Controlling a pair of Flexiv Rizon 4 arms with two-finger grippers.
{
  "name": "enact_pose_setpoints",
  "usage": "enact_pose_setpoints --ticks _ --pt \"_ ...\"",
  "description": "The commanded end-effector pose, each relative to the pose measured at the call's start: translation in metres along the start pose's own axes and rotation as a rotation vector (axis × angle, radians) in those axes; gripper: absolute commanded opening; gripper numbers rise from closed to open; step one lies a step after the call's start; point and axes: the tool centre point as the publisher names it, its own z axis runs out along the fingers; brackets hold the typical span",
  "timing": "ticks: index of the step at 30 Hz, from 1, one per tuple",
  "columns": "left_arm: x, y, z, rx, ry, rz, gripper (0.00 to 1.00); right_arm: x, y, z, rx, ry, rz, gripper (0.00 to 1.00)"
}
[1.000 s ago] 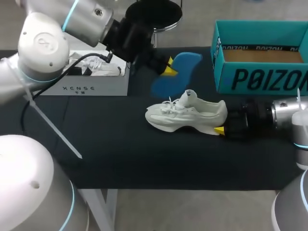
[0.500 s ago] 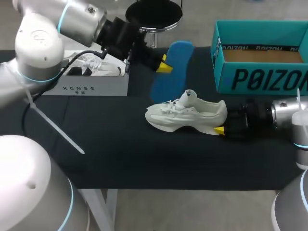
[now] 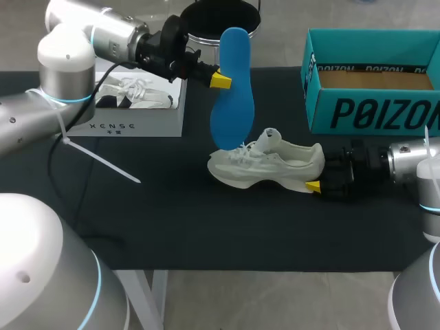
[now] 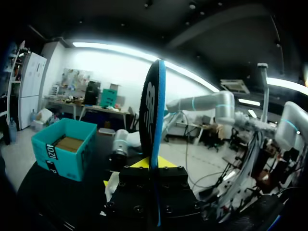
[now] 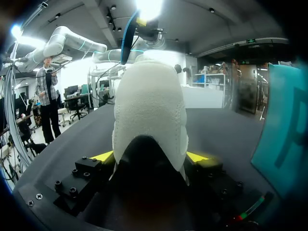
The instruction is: Take the shoe out of the shoebox, open the shoe tongue, remove and reinsert the insole, then place the shoe into the shoebox
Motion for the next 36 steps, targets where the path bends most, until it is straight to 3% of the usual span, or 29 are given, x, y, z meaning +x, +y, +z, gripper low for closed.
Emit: enact_pose_setpoints --ticks 1,10,22,34,36 --pt "-0.015 0.002 0.014 0.415 0.260 -0.406 0.00 -0.001 -0.003 0.003 0.002 0.000 0.000 0.00" --pt "-0.010 -0.011 0.022 0.413 0.192 -0.454 0.00 -0.001 -0.003 0.003 0.002 0.000 0.000 0.00" --pt "0.015 -0.031 0.001 0.332 -0.017 -0.414 0.00 -0.001 -0.003 0.003 0.002 0.000 0.000 0.00" --pt "0.024 -0.033 0.003 0.299 -0.031 -0.427 0.00 -0.001 -0.003 0.003 0.002 0.000 0.000 0.00" --pt "0.024 -0.034 0.005 0.247 -0.065 -0.405 0.00 -0.001 -0.003 0.003 0.002 0.000 0.000 0.00"
